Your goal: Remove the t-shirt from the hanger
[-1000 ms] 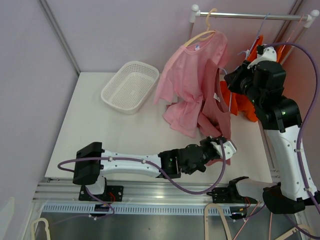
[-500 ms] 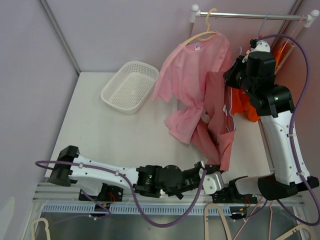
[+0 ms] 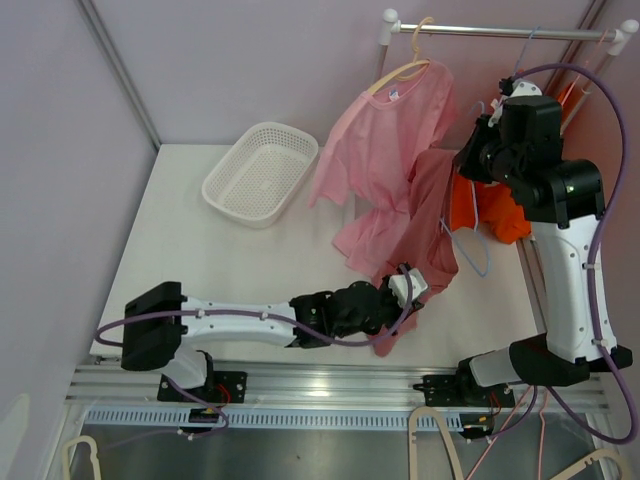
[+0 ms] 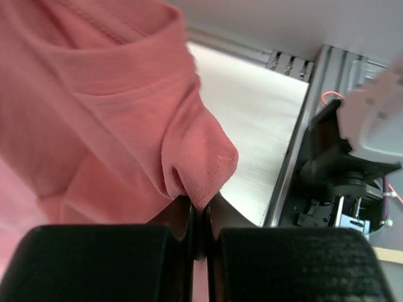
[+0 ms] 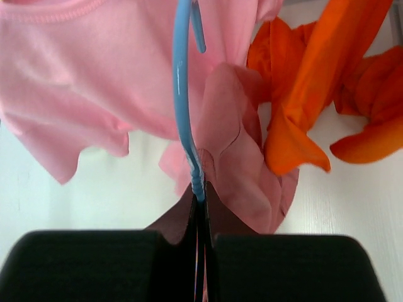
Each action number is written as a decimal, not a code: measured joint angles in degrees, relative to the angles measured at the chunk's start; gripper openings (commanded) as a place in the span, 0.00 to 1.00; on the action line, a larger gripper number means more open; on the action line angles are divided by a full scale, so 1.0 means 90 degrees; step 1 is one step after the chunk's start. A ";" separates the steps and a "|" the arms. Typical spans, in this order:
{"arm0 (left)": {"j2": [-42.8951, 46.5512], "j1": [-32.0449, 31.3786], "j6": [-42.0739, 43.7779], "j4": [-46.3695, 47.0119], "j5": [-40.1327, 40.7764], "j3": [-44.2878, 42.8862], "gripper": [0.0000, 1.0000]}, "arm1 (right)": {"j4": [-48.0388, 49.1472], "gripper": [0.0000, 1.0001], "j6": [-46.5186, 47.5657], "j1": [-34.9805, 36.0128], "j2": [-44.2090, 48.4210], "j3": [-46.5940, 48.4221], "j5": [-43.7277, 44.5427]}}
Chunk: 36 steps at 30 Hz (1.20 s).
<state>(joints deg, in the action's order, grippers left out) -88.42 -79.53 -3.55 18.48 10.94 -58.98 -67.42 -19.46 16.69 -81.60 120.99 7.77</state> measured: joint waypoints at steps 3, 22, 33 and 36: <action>-0.0206 0.0389 -0.0704 -0.0539 -0.0051 -0.0318 0.01 | -0.0345 0.00 0.0034 0.0075 0.0136 -0.0068 0.0017; 0.1309 0.2093 -0.2254 -0.5287 -0.1154 -0.3492 0.01 | 0.1180 0.00 0.0408 0.0372 0.1001 -0.1030 0.1256; 0.1768 0.3956 -0.0789 -0.6113 -0.1192 -0.8116 0.01 | 0.2334 0.00 0.0636 0.0376 -0.0947 0.0318 0.2123; 0.1848 0.4622 -0.0374 -0.5377 -0.1377 -0.8055 0.01 | 0.2701 0.00 0.0843 0.0376 -0.1253 0.0702 0.2526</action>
<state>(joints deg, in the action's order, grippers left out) -71.79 -37.93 -6.92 -29.91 -1.45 -131.48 -43.11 -11.88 20.08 -92.88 127.31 30.50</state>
